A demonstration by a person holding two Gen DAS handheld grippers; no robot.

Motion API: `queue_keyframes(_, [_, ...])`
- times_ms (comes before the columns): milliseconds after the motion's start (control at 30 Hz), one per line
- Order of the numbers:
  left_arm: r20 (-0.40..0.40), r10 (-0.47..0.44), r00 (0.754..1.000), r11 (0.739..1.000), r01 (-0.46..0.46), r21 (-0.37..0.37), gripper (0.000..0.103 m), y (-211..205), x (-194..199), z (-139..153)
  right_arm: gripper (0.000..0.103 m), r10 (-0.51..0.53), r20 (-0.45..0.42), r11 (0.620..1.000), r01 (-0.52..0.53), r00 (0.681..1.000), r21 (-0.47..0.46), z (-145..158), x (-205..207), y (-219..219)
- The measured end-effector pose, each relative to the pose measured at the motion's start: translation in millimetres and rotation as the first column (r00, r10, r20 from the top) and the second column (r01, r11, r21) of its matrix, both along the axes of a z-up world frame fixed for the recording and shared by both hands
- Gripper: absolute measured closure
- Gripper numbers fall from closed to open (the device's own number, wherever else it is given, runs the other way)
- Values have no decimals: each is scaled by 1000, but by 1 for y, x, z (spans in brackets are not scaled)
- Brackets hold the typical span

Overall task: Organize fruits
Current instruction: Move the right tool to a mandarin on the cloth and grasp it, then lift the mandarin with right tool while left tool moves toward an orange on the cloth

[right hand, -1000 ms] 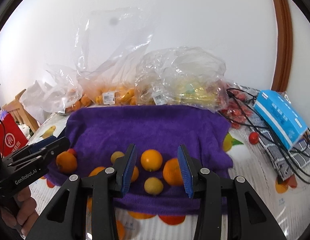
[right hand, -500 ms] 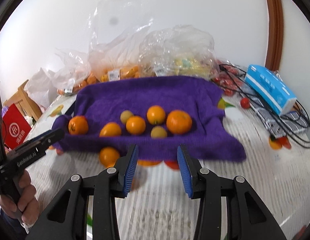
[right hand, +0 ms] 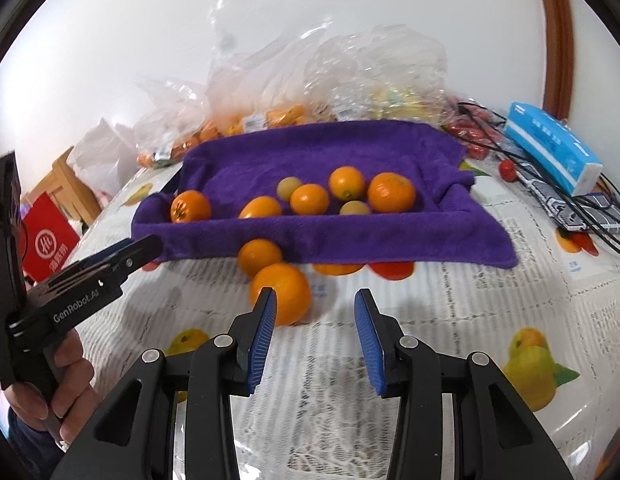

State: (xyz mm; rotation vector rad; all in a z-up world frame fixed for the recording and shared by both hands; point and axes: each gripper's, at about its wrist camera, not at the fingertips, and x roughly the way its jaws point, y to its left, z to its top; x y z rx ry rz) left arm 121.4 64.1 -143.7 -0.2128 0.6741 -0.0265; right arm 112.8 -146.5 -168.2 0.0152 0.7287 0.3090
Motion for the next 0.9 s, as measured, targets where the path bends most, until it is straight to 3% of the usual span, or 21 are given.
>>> queue_keyframes(167, [-13,15,1000,1000,-15,-14,55,3,1,-2,56,18,-10,1000,-18,1000,-12,-6,3,15])
queue_keyframes(567, [-13,66,998,997,-66,-47,55,15,1,-1,56,9,-32,999,-11,999,-53,-21,21,32])
queue_keyframes(900, [-21,48,999,998,-49,-38,55,11,1,0,62,5,-44,999,-7,999,-44,-22,22,31])
